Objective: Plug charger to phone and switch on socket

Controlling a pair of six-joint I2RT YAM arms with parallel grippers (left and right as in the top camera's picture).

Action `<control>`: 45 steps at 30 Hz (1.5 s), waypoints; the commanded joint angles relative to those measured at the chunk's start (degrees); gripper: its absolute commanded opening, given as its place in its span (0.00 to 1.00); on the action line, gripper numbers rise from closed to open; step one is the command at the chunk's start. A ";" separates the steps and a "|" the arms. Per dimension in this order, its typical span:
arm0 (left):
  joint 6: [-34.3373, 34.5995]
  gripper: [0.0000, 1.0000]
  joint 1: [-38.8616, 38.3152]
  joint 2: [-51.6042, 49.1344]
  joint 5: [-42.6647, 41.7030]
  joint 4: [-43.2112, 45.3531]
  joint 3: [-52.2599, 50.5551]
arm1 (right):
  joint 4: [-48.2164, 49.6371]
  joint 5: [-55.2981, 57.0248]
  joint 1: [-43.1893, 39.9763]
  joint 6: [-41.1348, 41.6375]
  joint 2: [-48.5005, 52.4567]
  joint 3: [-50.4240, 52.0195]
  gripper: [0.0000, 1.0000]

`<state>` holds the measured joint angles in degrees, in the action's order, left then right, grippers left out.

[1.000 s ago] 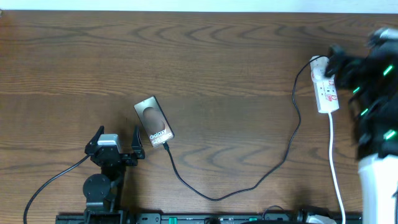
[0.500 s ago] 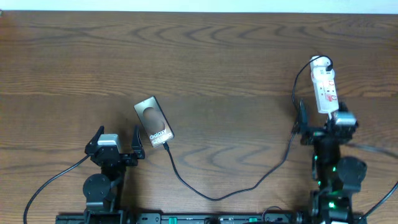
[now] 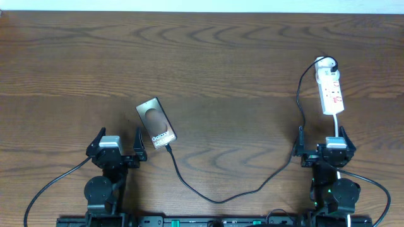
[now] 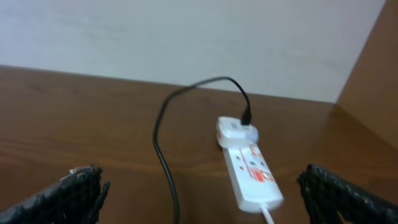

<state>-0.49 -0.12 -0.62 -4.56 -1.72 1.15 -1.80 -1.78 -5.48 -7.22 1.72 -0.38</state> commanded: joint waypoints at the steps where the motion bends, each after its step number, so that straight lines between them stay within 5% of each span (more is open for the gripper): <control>1: -1.01 0.93 -0.07 0.35 -1.14 -2.05 -0.92 | -2.67 2.91 0.33 -1.33 -1.16 0.07 0.99; 45: -1.01 0.93 -0.07 0.35 -1.14 -2.05 -0.92 | -2.51 2.75 0.33 -3.58 -1.44 0.07 0.99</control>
<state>-0.51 -0.12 -0.60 -4.56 -1.69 1.17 -4.05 0.03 -5.45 -10.00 0.84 -0.38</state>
